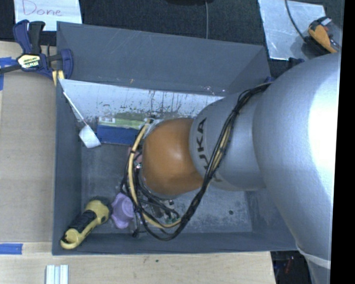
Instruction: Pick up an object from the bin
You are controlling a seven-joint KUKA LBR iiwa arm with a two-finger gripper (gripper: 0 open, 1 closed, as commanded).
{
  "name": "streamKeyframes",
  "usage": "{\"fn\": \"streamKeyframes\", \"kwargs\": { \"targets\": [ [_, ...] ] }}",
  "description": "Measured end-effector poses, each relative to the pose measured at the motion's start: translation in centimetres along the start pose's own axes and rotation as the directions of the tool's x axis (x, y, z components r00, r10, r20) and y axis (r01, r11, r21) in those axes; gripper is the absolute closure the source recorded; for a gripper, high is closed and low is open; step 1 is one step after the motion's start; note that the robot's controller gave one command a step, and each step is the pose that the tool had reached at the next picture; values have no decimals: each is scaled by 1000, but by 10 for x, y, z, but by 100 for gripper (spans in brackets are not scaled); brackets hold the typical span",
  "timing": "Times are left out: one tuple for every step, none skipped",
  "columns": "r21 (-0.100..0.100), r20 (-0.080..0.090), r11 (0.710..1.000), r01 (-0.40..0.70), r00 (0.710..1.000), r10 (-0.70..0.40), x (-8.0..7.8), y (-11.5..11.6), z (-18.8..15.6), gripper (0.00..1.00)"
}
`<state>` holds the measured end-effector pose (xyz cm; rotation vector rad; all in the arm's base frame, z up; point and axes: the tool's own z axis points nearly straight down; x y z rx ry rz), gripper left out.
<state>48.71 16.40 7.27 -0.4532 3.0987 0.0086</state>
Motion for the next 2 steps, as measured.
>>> {"fn": "streamKeyframes", "kwargs": {
  "targets": [
    [0,-7,1000,-1,1000,1,2,0,-15,100],
    [2,-6,1000,-2,1000,2,1,-1,-60,100]
  ]
}}
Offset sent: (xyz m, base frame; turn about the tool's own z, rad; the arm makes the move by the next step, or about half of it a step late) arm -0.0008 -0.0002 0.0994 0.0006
